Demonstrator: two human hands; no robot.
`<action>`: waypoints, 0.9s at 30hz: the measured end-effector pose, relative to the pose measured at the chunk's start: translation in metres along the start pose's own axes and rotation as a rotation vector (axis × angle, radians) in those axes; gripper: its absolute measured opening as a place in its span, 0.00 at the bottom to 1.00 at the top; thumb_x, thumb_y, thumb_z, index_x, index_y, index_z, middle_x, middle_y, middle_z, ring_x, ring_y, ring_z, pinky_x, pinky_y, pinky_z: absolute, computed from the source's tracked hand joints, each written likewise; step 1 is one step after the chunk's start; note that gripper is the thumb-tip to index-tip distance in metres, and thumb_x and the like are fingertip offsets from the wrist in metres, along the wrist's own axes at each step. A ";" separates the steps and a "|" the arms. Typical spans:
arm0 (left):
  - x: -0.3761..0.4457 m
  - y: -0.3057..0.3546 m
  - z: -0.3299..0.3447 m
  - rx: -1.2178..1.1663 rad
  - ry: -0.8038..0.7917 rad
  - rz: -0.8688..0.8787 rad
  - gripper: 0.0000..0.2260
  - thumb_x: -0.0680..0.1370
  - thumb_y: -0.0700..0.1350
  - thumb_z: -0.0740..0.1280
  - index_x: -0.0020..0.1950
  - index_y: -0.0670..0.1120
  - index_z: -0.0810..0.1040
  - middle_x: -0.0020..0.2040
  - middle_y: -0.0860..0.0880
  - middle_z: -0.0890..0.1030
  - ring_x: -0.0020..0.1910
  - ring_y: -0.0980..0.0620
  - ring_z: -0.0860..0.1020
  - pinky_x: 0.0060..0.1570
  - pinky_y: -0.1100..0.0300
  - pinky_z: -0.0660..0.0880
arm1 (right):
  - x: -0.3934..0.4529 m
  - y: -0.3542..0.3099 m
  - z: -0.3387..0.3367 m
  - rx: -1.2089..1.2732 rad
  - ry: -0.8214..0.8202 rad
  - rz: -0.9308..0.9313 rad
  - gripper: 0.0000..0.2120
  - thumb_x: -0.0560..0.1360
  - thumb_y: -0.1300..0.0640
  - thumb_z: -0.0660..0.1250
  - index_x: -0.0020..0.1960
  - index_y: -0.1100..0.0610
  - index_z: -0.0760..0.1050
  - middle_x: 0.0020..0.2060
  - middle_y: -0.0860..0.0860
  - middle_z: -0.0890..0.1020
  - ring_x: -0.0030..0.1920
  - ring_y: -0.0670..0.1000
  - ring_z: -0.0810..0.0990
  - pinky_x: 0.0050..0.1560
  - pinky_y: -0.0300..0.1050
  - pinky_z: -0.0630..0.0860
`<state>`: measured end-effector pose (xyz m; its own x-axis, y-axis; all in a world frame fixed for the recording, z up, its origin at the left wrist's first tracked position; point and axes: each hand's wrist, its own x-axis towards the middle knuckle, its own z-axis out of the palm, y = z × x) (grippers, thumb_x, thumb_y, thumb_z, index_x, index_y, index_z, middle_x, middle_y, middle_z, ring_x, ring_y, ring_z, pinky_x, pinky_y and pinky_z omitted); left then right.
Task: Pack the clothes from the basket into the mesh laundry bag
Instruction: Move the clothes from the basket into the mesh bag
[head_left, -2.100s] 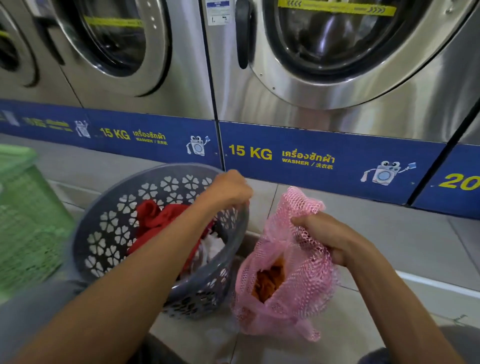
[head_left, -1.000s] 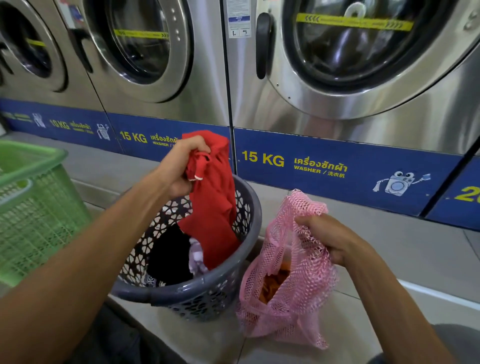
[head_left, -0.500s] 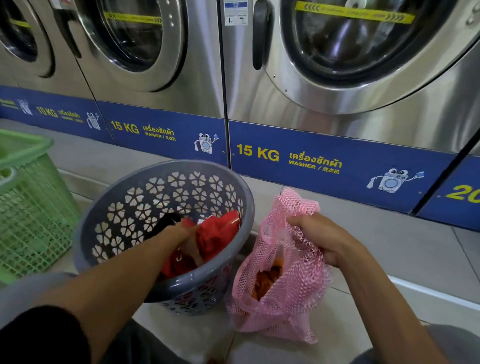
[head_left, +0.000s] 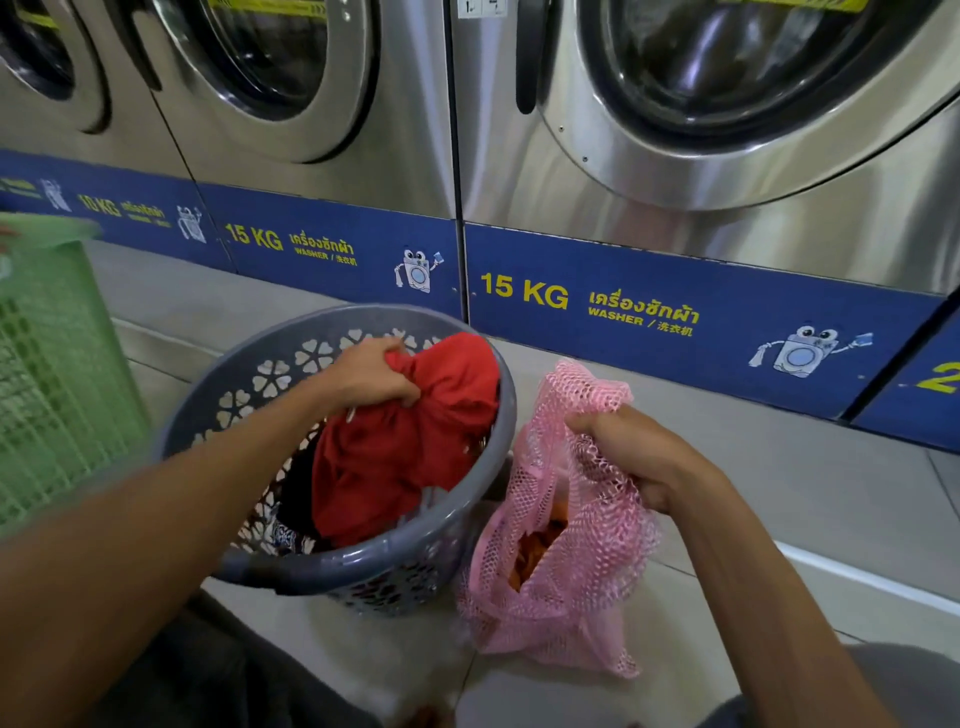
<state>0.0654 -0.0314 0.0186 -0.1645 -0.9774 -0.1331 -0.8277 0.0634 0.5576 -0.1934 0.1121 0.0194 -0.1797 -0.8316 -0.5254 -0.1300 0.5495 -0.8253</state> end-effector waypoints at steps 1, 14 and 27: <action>-0.002 0.008 -0.014 -0.075 0.016 0.010 0.17 0.56 0.46 0.76 0.42 0.51 0.79 0.42 0.51 0.82 0.44 0.48 0.80 0.42 0.56 0.76 | -0.001 0.000 0.001 0.000 0.011 -0.014 0.16 0.84 0.54 0.61 0.67 0.63 0.73 0.46 0.57 0.84 0.40 0.54 0.85 0.38 0.45 0.80; -0.081 0.077 -0.030 -0.992 -0.131 -0.061 0.09 0.73 0.36 0.61 0.35 0.43 0.76 0.23 0.51 0.78 0.18 0.55 0.73 0.20 0.72 0.68 | -0.017 0.007 -0.019 0.082 0.090 -0.065 0.15 0.83 0.57 0.62 0.62 0.68 0.77 0.35 0.57 0.84 0.27 0.50 0.81 0.26 0.40 0.76; -0.079 0.107 0.007 -0.638 -0.195 0.058 0.23 0.59 0.34 0.69 0.54 0.42 0.81 0.39 0.48 0.82 0.38 0.50 0.78 0.40 0.57 0.75 | -0.027 0.004 -0.012 0.176 0.033 -0.042 0.28 0.81 0.40 0.62 0.70 0.62 0.74 0.54 0.58 0.86 0.50 0.56 0.86 0.46 0.46 0.84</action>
<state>-0.0134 0.0544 0.0830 -0.3428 -0.9176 -0.2011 -0.3451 -0.0761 0.9355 -0.2010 0.1373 0.0331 -0.2105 -0.8486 -0.4854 0.0345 0.4897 -0.8712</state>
